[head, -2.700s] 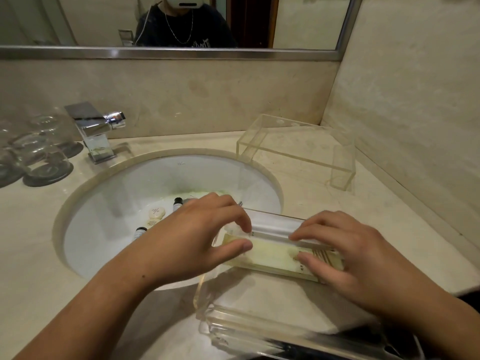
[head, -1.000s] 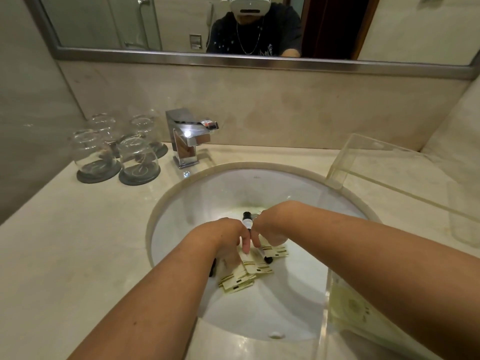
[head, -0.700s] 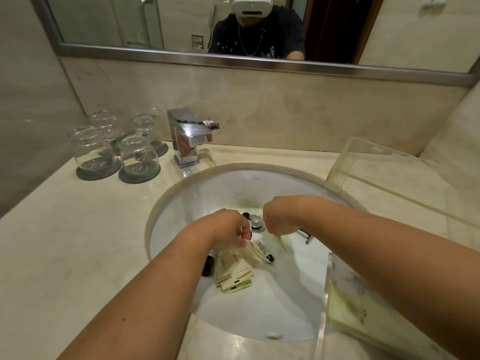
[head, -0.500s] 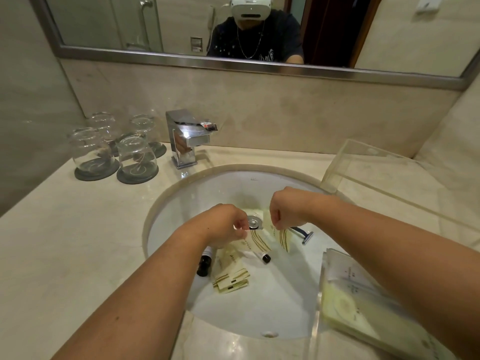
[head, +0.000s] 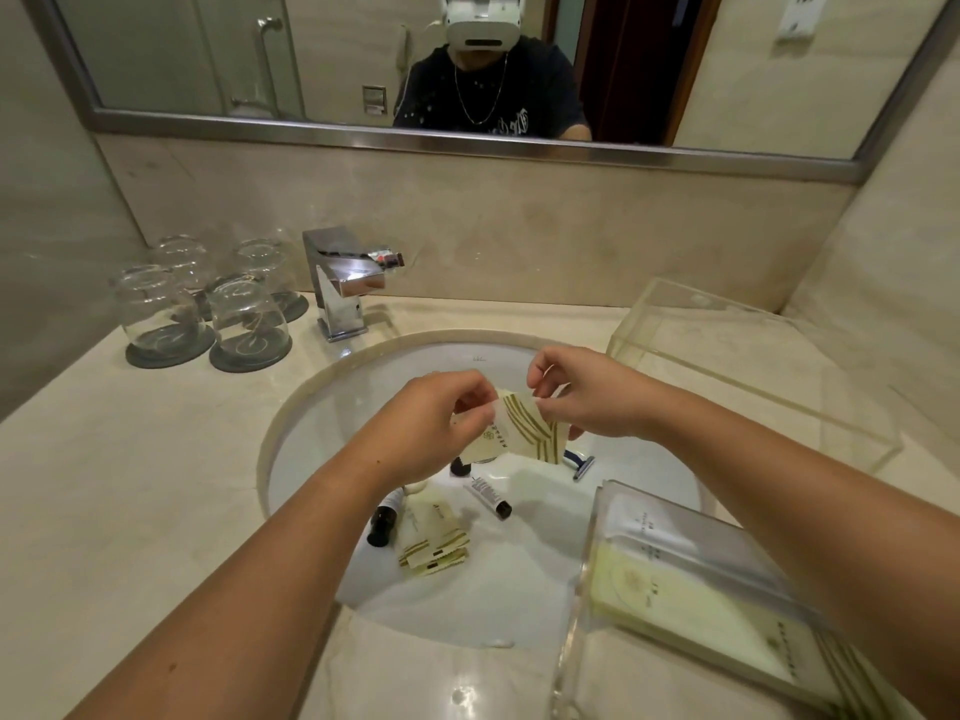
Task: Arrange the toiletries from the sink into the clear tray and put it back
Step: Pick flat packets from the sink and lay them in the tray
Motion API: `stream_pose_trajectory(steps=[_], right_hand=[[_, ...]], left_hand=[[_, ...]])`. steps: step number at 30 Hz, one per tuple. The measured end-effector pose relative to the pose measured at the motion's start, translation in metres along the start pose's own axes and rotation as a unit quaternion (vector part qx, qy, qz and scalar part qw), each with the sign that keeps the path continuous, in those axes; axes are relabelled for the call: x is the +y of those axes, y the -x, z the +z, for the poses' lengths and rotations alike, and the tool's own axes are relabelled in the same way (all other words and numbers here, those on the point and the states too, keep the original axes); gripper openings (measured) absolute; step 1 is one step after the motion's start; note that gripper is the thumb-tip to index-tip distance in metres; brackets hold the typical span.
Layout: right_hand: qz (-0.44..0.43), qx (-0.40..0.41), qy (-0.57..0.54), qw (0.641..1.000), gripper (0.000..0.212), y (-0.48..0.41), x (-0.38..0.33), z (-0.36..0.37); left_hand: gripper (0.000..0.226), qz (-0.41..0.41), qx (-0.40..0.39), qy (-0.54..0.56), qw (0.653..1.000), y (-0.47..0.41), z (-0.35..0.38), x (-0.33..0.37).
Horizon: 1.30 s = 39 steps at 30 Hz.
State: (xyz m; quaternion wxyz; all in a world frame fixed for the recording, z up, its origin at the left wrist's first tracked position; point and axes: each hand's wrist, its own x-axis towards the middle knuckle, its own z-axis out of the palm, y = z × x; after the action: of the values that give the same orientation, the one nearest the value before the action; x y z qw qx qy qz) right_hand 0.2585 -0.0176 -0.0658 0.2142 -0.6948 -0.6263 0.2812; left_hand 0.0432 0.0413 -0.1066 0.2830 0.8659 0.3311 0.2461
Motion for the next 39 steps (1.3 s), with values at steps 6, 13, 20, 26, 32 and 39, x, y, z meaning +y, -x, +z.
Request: stream_pose_trajectory(steps=[6,13,20,26,32,39], right_hand=[[0.005,0.023,-0.146,0.989,0.016,0.029,-0.007,-0.013],[0.018,0.031,-0.287,0.957,0.017,0.064,-0.009,-0.028],[0.018,0.023,-0.359,0.933,0.035,0.096,-0.011,-0.038],[0.006,0.038,-0.36,0.932,0.034,0.121,-0.004,-0.044],[0.011,0.06,-0.363,0.93,0.027,0.151,0.009,-0.043],[0.0,0.077,-0.321,0.944,0.02,0.184,0.02,-0.037]], left_hand=[[0.015,0.023,0.046,-0.006,0.999,0.002,-0.006,0.016],[0.015,0.037,0.082,0.033,0.995,0.005,-0.011,0.047],[0.013,0.052,0.074,0.072,0.993,0.012,-0.005,0.085],[0.015,0.073,0.061,0.056,0.994,0.018,0.0,0.106],[0.027,0.096,0.039,0.018,0.994,0.03,0.002,0.115],[0.029,0.062,-0.051,0.091,0.993,0.049,0.003,0.127]])
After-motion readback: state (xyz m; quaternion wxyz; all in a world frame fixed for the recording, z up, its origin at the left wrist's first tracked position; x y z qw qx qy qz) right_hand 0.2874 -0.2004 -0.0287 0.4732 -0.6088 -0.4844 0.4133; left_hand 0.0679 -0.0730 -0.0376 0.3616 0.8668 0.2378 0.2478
